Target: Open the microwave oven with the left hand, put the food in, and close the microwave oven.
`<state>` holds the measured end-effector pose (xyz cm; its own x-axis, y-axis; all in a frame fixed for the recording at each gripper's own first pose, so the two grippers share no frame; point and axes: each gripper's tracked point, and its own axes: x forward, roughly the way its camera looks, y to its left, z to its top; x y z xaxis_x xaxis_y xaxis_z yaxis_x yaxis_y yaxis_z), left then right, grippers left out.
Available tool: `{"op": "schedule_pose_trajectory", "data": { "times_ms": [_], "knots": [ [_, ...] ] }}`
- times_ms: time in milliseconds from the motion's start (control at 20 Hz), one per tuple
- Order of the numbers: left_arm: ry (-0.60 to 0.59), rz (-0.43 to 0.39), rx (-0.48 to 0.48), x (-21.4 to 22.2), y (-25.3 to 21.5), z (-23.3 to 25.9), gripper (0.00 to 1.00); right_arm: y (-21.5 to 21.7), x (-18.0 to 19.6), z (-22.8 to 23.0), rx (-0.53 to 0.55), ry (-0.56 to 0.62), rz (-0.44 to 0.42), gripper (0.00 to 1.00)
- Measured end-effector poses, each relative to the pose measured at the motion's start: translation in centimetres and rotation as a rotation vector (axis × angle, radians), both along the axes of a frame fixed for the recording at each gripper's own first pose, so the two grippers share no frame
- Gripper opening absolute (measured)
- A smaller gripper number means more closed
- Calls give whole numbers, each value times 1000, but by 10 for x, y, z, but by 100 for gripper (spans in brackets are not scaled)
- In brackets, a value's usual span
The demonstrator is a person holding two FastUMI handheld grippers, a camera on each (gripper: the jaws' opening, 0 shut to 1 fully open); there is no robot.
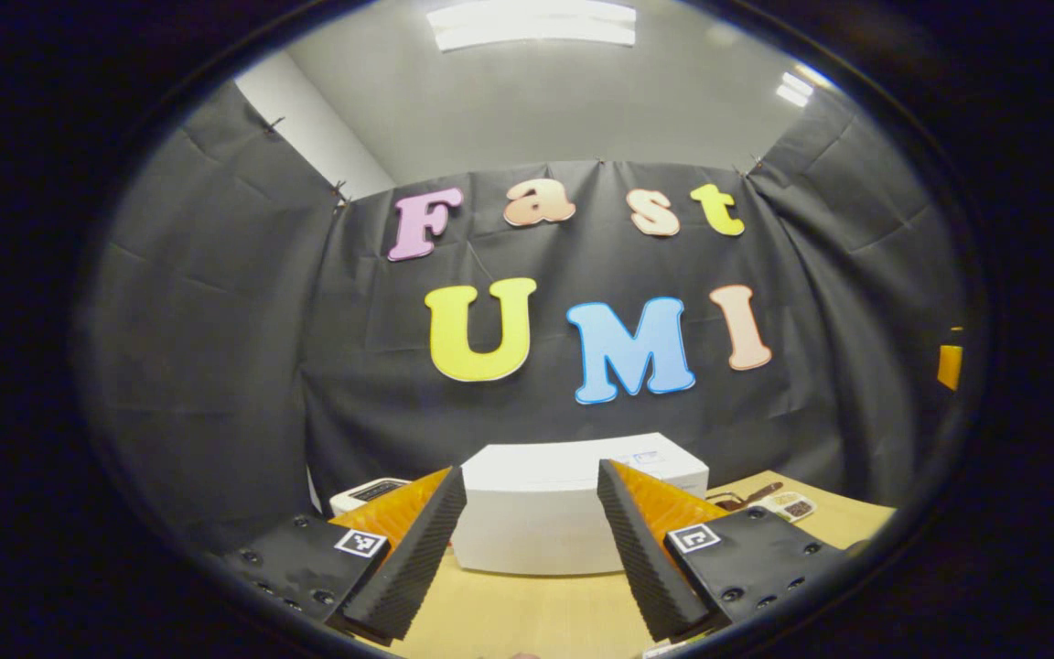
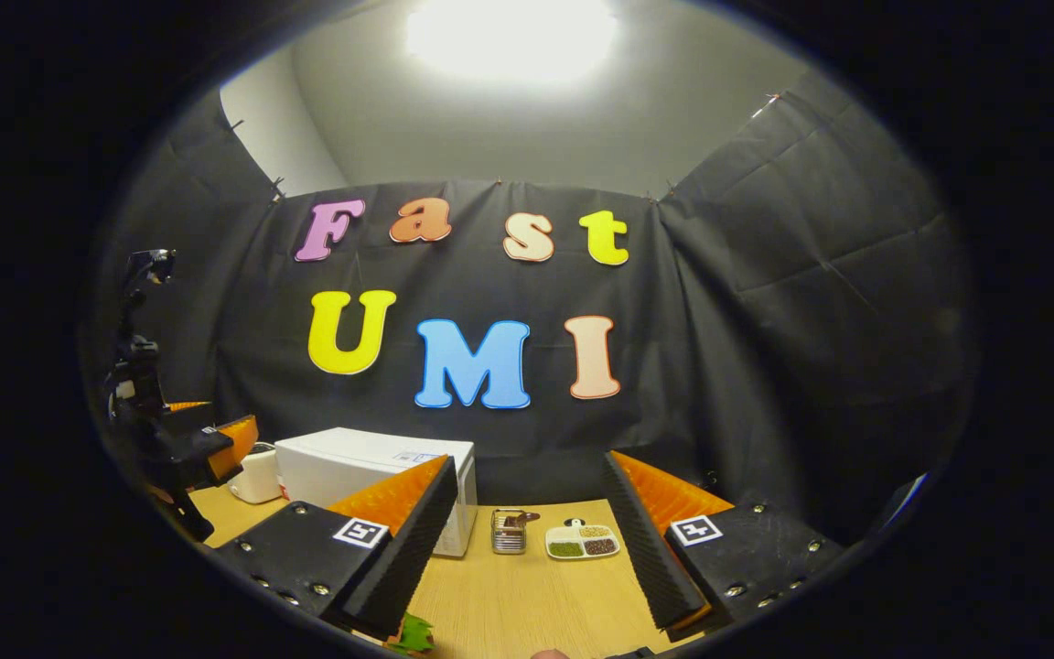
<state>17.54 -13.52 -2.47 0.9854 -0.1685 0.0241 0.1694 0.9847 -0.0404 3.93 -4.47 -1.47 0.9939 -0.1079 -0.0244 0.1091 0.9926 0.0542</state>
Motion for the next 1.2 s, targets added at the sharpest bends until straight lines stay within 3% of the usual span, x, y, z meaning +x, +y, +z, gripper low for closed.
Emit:
{"op": "schedule_pose_trajectory", "data": {
  "times_ms": [550,1200],
  "knots": [
    [77,-214,9,102,-94,-75,96,-12,13,-12,-70,61,-209,96],
    [306,-364,46,155,-183,-194,96,-20,-9,-44,-100,207,-391,96]
  ]
}}
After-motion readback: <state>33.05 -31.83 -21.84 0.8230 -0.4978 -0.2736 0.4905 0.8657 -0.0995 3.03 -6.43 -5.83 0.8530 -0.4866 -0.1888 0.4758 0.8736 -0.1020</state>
